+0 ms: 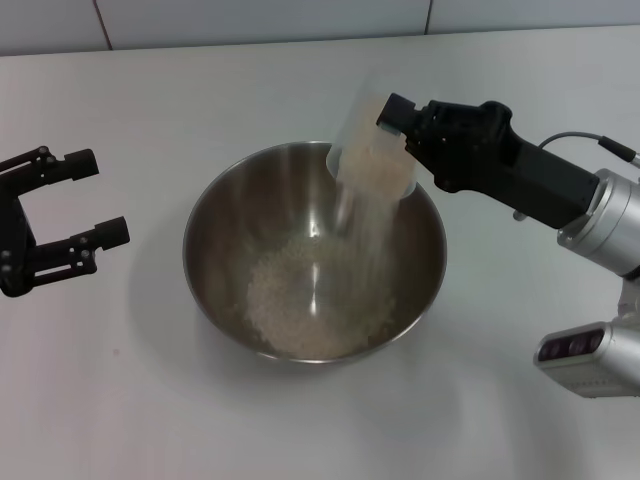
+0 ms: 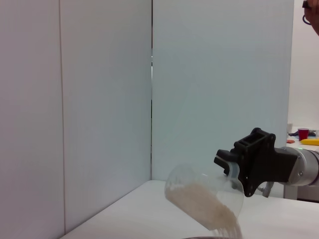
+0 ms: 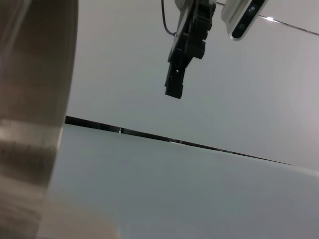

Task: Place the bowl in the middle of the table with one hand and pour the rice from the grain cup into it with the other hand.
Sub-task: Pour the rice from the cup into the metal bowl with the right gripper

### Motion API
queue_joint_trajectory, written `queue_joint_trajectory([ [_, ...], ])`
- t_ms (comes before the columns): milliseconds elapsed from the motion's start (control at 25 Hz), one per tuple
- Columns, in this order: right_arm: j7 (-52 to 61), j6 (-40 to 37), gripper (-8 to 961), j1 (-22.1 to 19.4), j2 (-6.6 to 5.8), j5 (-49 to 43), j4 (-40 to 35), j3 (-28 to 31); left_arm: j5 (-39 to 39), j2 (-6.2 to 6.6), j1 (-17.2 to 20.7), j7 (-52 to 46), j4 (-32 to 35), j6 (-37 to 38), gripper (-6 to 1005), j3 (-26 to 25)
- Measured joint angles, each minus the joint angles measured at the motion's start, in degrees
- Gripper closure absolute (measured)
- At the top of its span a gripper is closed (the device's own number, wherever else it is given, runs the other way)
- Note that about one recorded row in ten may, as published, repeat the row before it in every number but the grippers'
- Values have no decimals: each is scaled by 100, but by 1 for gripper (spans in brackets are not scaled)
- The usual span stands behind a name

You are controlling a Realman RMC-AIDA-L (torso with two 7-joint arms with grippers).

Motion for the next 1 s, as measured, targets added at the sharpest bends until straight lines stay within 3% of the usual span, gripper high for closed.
queue_joint_trajectory([
  [1000,-1379,198,940,-22,9,-17,146,-355,-4,-12,-36,9,17,-9,213,-25],
])
